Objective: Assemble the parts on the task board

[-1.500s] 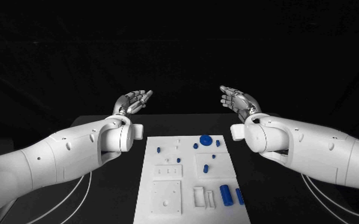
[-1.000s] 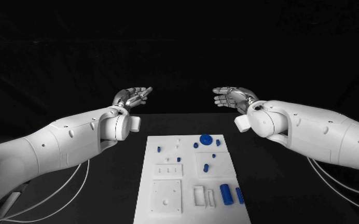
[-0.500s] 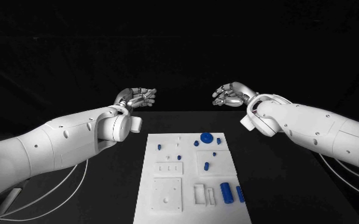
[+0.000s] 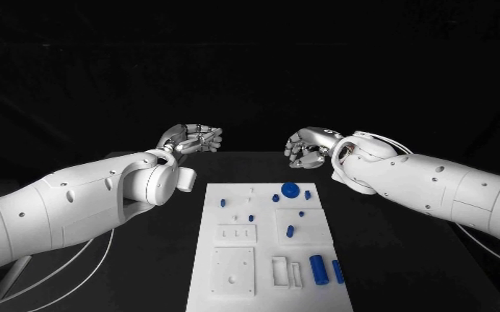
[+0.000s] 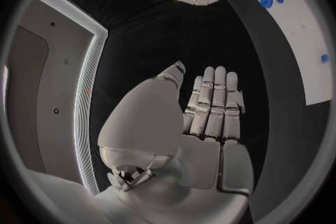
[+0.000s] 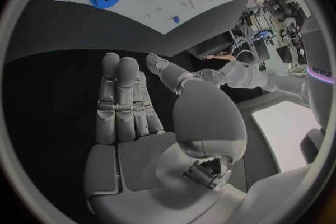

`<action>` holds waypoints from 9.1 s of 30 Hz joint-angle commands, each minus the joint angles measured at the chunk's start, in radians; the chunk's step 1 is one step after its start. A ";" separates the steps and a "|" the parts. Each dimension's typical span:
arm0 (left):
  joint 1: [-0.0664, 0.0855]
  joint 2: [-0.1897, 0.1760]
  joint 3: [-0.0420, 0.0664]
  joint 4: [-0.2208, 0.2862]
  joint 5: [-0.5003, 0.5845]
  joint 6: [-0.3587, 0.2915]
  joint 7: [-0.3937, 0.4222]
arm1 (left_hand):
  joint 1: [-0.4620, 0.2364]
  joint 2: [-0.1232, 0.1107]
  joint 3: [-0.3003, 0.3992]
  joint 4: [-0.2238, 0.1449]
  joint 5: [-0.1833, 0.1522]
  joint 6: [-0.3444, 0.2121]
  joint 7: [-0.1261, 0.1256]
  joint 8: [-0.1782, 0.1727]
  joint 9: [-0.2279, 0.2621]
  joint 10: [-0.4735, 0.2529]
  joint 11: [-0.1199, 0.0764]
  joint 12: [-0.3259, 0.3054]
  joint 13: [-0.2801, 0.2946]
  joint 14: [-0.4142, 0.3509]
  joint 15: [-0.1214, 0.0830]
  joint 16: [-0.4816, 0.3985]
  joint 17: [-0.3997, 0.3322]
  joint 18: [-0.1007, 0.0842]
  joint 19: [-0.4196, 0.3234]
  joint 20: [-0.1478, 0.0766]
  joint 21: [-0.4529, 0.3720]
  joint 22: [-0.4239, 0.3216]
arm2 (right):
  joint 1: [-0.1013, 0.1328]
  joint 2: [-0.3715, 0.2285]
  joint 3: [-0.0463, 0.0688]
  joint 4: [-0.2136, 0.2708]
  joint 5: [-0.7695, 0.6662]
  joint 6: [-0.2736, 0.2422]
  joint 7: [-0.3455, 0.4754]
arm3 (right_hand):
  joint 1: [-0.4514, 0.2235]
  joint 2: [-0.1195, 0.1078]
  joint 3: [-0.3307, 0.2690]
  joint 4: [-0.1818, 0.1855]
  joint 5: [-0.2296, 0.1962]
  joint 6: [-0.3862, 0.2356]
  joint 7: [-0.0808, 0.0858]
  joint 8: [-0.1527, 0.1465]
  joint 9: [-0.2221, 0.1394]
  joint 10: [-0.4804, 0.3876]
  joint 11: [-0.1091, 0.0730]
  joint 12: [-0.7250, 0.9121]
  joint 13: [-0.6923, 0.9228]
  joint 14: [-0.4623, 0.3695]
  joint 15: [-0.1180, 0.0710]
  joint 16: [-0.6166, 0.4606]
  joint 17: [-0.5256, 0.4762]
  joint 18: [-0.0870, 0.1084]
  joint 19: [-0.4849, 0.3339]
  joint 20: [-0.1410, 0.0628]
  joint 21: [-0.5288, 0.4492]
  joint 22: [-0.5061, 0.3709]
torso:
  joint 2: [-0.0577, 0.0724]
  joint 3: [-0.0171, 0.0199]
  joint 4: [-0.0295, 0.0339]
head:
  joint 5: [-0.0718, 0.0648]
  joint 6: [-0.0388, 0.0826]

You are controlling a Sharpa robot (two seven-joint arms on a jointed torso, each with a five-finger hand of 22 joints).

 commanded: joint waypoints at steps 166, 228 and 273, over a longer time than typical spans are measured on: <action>0.028 -0.033 0.003 0.102 -0.038 0.063 -0.011 | 0.046 0.004 -0.059 0.044 0.000 0.014 0.006 -0.019 -0.026 0.015 -0.004 0.017 -0.015 -0.013 -0.003 0.043 -0.015 -0.005 0.007 -0.005 0.008 0.019 | -0.037 0.190 -0.030 -0.014 -0.383 -0.044 -0.354 | -0.040 0.017 0.204 0.008 -0.117 0.120 -0.043 -0.008 0.089 0.115 -0.053 0.000 0.289 -0.075 -0.052 0.282 -0.054 0.022 0.036 -0.104 0.444 0.060 | 0.168 -0.0293 0.0663 | -0.019 0.038; 0.031 -0.039 0.002 0.025 -0.037 0.067 -0.015 | 0.051 0.003 -0.066 0.047 0.000 0.013 0.007 -0.020 -0.028 0.012 -0.003 0.018 -0.017 -0.016 -0.003 0.046 -0.018 -0.004 0.008 -0.004 0.008 0.019 | 0.034 -0.003 -0.014 0.027 0.497 -0.054 0.034 | -0.034 -0.024 0.179 0.032 -0.046 -0.028 0.029 -0.099 0.029 -0.065 0.045 -0.077 0.057 -0.235 0.048 -0.041 -0.276 0.010 -0.184 0.028 0.095 -0.151 | 0.162 -0.0244 0.0338 | -0.003 0.069; 0.030 -0.023 0.001 -0.002 -0.032 0.098 -0.024 | 0.051 0.005 -0.069 0.049 -0.001 0.014 0.007 -0.020 -0.030 0.010 -0.002 0.017 -0.019 -0.019 -0.002 0.047 -0.021 -0.005 0.006 -0.003 0.007 0.018 | 0.031 -0.088 -0.015 0.122 -0.145 0.046 -0.255 | -0.067 -0.038 0.029 0.032 0.089 0.023 -0.008 -0.054 0.042 0.054 -0.033 0.069 0.165 -0.018 -0.033 0.108 0.111 0.022 0.160 -0.167 0.490 0.045 | 0.156 -0.0136 0.0238 | -0.035 0.046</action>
